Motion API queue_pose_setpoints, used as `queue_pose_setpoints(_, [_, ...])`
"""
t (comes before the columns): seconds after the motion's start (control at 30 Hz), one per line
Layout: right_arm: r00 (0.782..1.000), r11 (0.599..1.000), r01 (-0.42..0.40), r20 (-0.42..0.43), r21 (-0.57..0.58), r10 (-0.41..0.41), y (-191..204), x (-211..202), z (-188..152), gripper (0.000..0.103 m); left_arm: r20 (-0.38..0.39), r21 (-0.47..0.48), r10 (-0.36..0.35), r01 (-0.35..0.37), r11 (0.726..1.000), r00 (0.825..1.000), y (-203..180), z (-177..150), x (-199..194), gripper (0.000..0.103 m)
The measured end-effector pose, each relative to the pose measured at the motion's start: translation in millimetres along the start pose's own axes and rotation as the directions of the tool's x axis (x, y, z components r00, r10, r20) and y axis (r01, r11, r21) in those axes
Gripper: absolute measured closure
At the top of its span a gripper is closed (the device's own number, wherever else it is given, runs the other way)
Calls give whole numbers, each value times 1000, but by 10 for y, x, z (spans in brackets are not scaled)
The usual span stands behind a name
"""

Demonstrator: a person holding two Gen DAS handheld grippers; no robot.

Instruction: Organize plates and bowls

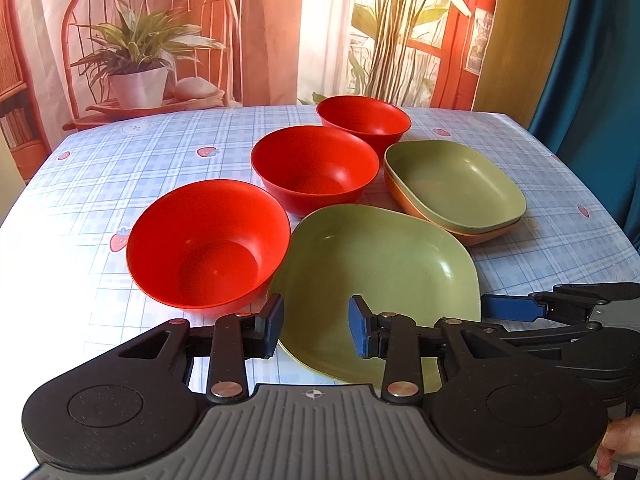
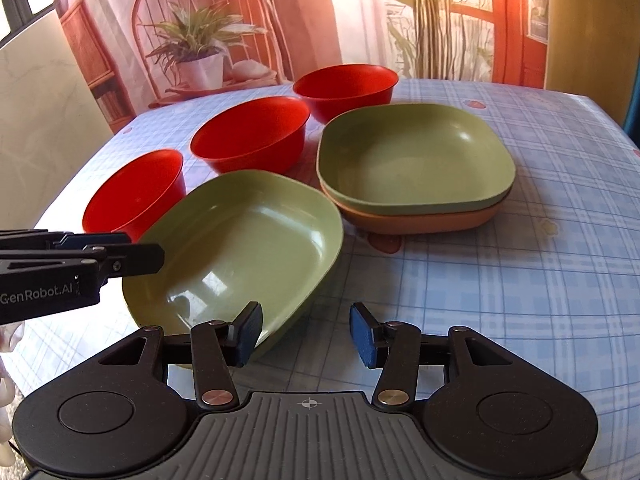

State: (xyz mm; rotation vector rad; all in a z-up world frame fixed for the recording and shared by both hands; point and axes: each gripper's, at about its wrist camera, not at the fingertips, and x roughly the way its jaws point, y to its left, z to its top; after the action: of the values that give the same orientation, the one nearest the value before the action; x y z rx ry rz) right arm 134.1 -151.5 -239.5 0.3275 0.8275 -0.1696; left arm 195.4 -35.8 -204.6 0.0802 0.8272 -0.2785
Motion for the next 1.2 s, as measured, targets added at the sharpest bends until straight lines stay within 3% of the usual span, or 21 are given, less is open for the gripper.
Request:
queue_pose_setpoints(0.1, [1000,1000,-5,-1,-5,5,-8,-16,-7,60,-8,4,-1,1,1000,1000,-19,4,37,66])
queue_pose_setpoints(0.23, [1000,1000,1,2,7,-1,-84,-49,-6,74,-13,7,-9,9,1000,1000,-50,-9,58,66])
queue_pose_setpoints(0.47, [1000,1000,1,11,26,-1,-167,-68,-12,83,-31,4,-37,37,999,999,-70,-53,79,66])
queue_pose_setpoints(0.6, [1000,1000,-8,15,26,7,-169,-66,-19,84,-44,-6,-62,62,998,997,-69,-84,101,66])
queue_pose_setpoints(0.73, [1000,1000,-7,18,28,7,-158,-75,-22,87,-52,-23,-95,93,995,994,-70,-123,107,76])
queue_pose_setpoints(0.93, [1000,999,-8,24,45,7,-182,-93,-36,88,-61,-57,-121,117,991,991,-36,-195,117,82])
queue_pose_setpoints(1.2, [999,999,-14,31,47,12,-177,-95,-30,88,-47,-109,-130,125,986,990,51,-219,79,82])
